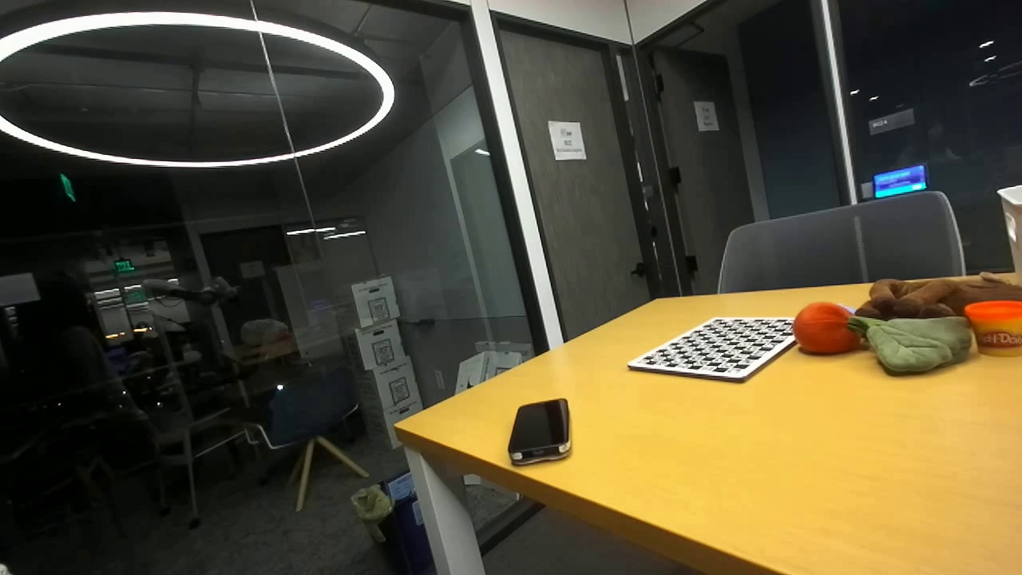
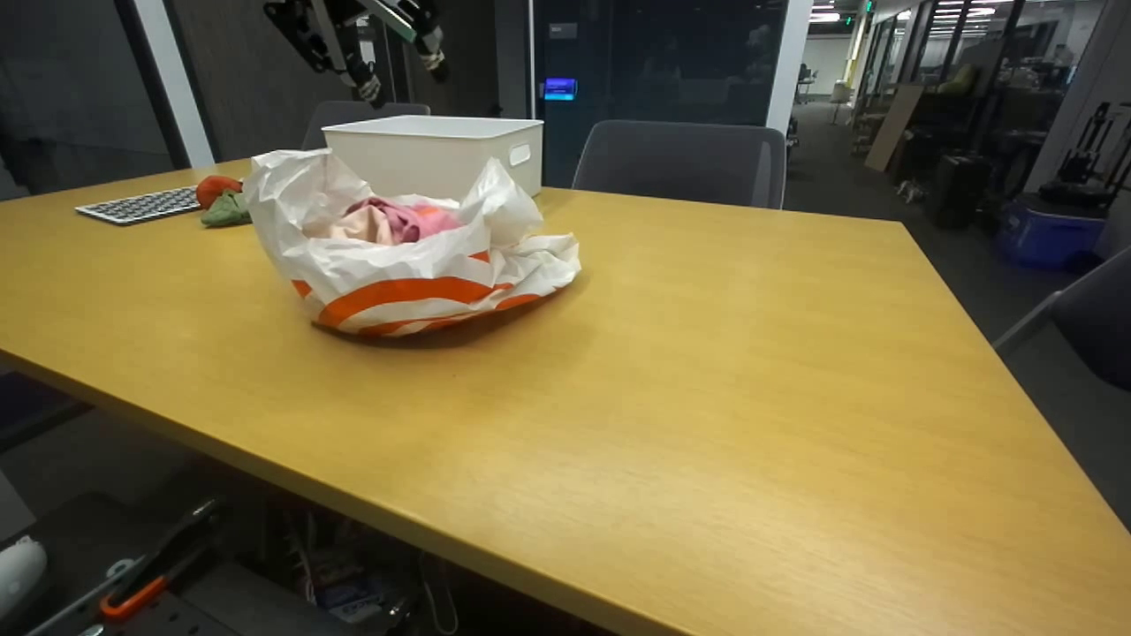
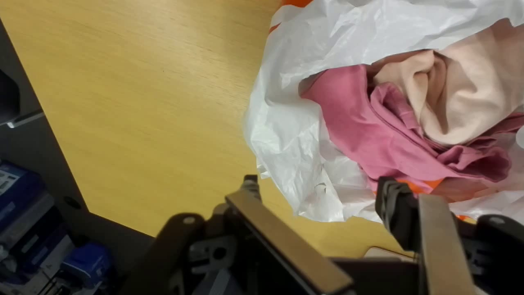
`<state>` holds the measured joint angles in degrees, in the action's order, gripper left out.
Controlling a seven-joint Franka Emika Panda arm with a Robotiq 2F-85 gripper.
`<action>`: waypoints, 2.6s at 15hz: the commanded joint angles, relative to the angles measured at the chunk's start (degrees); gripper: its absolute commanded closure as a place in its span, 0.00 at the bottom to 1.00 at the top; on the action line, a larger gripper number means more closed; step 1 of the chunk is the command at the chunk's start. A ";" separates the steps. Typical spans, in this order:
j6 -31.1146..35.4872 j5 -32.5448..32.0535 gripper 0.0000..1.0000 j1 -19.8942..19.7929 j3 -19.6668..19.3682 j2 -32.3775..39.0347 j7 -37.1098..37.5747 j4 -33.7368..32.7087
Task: Put the clothes in the plastic bags
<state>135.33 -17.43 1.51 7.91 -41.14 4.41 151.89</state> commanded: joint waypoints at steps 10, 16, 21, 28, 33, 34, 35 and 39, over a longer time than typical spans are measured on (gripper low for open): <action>0.50 5.05 0.00 1.53 -5.69 28.83 -14.75 -17.56; -1.09 4.89 0.02 1.83 -4.81 33.68 -15.60 -21.07; -0.58 -1.81 0.25 0.50 -4.92 35.66 -13.17 -21.53; -0.59 -3.37 0.74 0.33 -5.12 35.21 -13.54 -20.88; -1.09 -1.32 0.91 0.42 -5.43 34.92 -15.19 -20.81; -1.27 -1.69 0.84 0.33 -5.43 34.30 -14.97 -20.74; -1.44 -1.83 0.85 0.28 -5.46 33.67 -14.73 -20.69; -0.97 -3.52 0.83 -0.14 -5.50 28.87 -13.21 -19.97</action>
<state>135.34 -19.93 1.70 2.47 -7.74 -9.42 131.76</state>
